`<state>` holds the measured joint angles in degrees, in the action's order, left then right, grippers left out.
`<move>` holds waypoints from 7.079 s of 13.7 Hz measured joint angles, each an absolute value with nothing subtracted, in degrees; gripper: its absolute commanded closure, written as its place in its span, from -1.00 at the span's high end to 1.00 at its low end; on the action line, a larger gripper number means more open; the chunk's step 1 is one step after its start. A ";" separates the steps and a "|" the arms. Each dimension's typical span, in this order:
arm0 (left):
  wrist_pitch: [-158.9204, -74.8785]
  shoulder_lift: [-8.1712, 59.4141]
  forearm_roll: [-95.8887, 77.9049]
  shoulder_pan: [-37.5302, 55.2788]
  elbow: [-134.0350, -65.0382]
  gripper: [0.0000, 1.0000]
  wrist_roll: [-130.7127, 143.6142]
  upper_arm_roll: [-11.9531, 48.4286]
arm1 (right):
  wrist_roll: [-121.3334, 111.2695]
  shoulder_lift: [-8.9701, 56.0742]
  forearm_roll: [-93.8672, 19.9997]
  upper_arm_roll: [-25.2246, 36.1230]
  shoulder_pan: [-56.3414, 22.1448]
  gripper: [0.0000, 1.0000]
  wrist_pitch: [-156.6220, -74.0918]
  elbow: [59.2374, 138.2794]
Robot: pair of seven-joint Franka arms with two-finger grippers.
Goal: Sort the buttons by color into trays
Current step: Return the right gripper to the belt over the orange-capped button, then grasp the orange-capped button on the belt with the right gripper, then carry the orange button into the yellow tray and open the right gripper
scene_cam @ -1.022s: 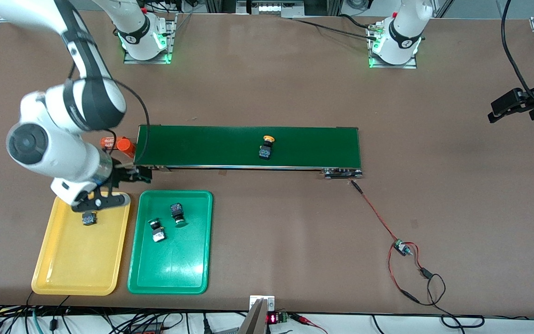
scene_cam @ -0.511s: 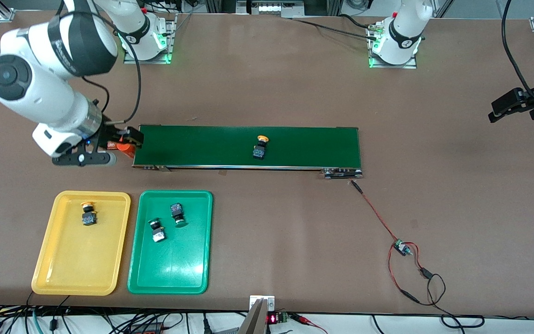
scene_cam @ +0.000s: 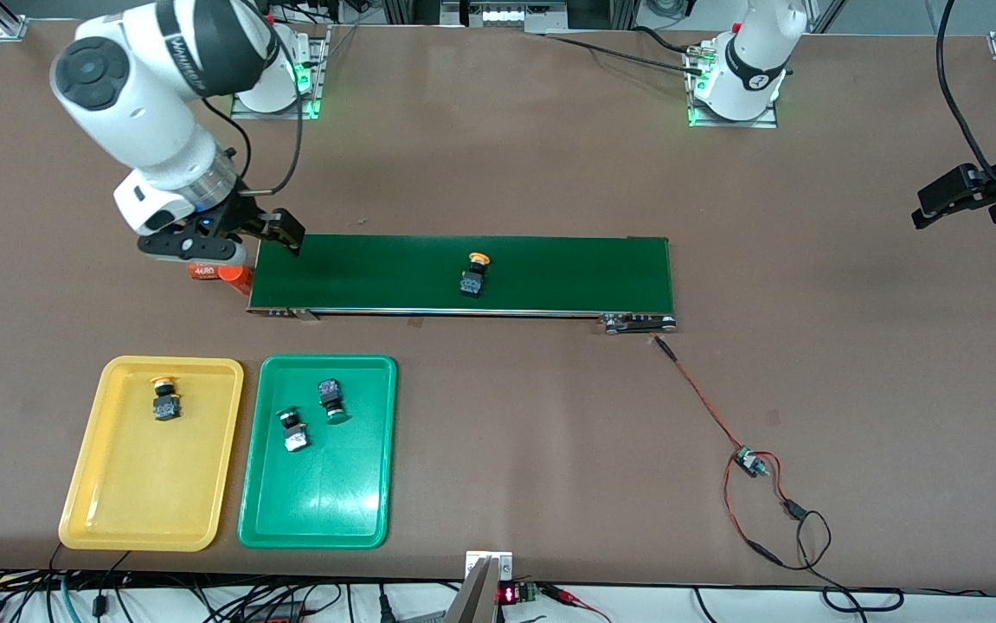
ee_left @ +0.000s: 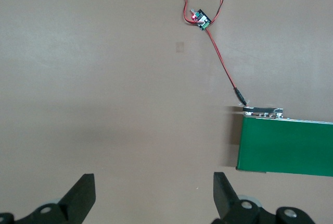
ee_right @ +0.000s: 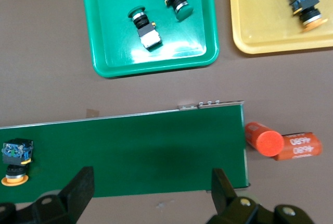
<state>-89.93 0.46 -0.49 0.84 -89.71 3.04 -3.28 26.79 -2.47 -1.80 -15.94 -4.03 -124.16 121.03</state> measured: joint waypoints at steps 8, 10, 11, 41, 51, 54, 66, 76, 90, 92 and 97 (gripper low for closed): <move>-89.98 0.46 -0.49 0.77 -89.71 1.00 3.08 -3.65 | 35.48 -4.49 -1.80 -21.90 -4.16 1.00 -137.02 132.37; -89.98 0.46 -0.49 0.76 -89.71 1.00 3.08 -3.67 | 37.92 -4.12 -1.80 -23.28 -4.18 1.00 -138.97 133.96; -89.98 0.46 -0.49 0.76 -89.71 1.00 3.08 -3.67 | 38.72 -3.80 -1.80 -23.67 -4.24 1.00 -139.52 134.35; -89.98 0.47 -0.49 0.72 -89.71 1.00 3.08 -3.80 | 56.50 14.31 14.02 -23.44 -11.10 1.00 -145.33 127.17; -89.98 0.48 -0.49 0.67 -89.71 1.00 3.08 -3.86 | 56.80 16.95 18.06 -20.68 -11.66 1.00 -145.57 125.43; -89.98 0.49 -0.49 0.65 -89.71 1.00 3.08 -3.86 | 56.82 17.00 18.06 -20.65 -11.75 1.00 -145.57 125.23; -89.34 0.46 -0.49 0.99 -89.71 1.00 3.04 -3.10 | 56.85 22.08 19.68 -16.59 -14.38 -0.97 -148.17 122.19; -88.83 0.45 -0.49 0.98 -89.70 1.00 3.04 -3.18 | 23.80 16.74 12.59 -13.34 -4.29 -1.00 -117.00 101.00; -88.83 0.45 -0.49 1.02 -89.63 1.00 3.04 -3.14 | -15.69 36.92 12.93 -12.28 15.89 -0.99 -148.01 100.07; -88.83 0.45 -0.49 1.02 -89.62 1.00 3.04 -3.16 | -15.72 38.92 12.99 -12.36 15.74 -0.99 -149.50 100.02; -88.83 0.45 -0.49 1.02 -89.62 1.00 3.04 -3.17 | -12.27 39.87 12.97 -12.65 13.85 -0.08 -150.23 99.81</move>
<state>-88.83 0.45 -0.49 1.02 -89.62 3.04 -3.17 -12.27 39.87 12.97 -12.65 13.85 -150.23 99.81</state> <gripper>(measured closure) 0.000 0.577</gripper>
